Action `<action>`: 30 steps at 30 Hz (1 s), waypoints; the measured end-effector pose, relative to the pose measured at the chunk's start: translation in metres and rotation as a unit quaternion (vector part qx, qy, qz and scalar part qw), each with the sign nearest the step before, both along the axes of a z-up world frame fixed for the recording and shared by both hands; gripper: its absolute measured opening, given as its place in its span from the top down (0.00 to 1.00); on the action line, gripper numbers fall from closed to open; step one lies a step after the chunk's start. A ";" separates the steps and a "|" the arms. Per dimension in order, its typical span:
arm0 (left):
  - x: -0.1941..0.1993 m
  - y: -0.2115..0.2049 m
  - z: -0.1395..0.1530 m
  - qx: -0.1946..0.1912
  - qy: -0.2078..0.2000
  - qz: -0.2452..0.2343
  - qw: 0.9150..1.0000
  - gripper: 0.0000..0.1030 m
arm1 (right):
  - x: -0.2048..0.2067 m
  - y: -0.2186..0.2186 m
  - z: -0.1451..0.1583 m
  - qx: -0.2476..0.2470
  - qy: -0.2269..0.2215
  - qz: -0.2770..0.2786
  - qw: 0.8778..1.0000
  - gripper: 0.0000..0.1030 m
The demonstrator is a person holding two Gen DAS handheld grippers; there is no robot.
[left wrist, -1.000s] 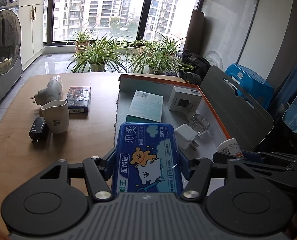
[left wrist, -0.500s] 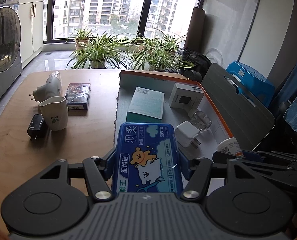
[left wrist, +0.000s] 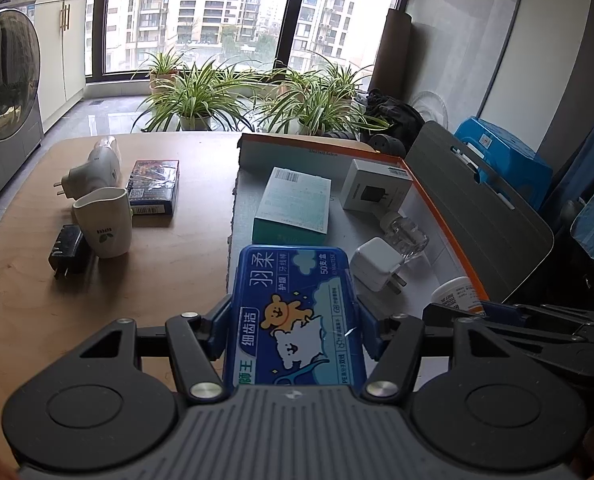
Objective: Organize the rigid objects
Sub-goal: 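Release the blue box into the tray with the left tool while the right releases the pill bottle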
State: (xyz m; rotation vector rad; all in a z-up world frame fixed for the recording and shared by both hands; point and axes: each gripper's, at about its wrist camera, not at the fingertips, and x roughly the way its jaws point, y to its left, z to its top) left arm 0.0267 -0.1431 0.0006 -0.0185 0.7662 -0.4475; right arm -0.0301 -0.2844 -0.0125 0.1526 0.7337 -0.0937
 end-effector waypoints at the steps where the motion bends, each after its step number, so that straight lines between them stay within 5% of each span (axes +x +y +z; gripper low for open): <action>1: 0.001 0.000 0.000 0.000 0.000 0.000 1.000 0.39 | 0.000 0.000 0.000 0.000 0.001 0.000 1.000 0.61; 30: 0.015 -0.006 -0.016 0.002 0.022 -0.005 1.000 0.39 | 0.015 -0.003 -0.014 0.005 0.020 -0.009 1.000 0.61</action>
